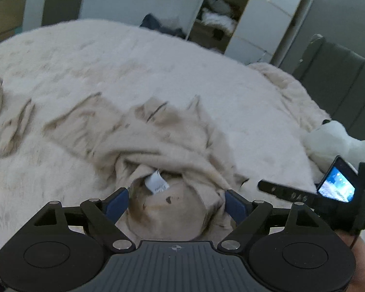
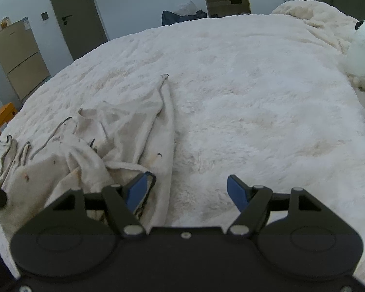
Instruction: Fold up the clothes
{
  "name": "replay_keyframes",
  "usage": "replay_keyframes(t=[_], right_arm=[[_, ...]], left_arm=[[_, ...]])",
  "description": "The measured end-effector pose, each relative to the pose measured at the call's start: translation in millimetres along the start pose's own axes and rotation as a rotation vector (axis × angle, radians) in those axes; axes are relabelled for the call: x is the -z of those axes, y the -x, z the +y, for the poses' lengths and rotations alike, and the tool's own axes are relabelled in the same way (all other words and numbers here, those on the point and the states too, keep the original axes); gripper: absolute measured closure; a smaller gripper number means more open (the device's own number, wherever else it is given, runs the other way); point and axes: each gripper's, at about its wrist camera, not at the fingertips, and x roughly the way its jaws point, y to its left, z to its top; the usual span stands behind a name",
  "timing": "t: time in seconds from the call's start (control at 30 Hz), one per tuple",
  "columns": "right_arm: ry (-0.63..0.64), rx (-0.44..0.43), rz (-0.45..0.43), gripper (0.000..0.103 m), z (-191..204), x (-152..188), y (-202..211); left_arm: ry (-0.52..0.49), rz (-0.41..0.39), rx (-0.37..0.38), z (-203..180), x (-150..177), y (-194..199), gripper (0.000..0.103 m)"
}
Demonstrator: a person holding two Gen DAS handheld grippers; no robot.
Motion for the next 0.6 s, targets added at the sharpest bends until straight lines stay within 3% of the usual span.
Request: replay_keyframes(t=[0.4, 0.6], right_arm=[[0.009, 0.01, 0.025, 0.032, 3.8, 6.5, -7.4], [0.034, 0.035, 0.027, 0.032, 6.7, 19.1, -7.6]], left_arm=[[0.036, -0.026, -0.019, 11.4, -5.3, -1.7, 0.019], [0.124, -0.075, 0.008, 32.6, -9.1, 5.4, 0.019]])
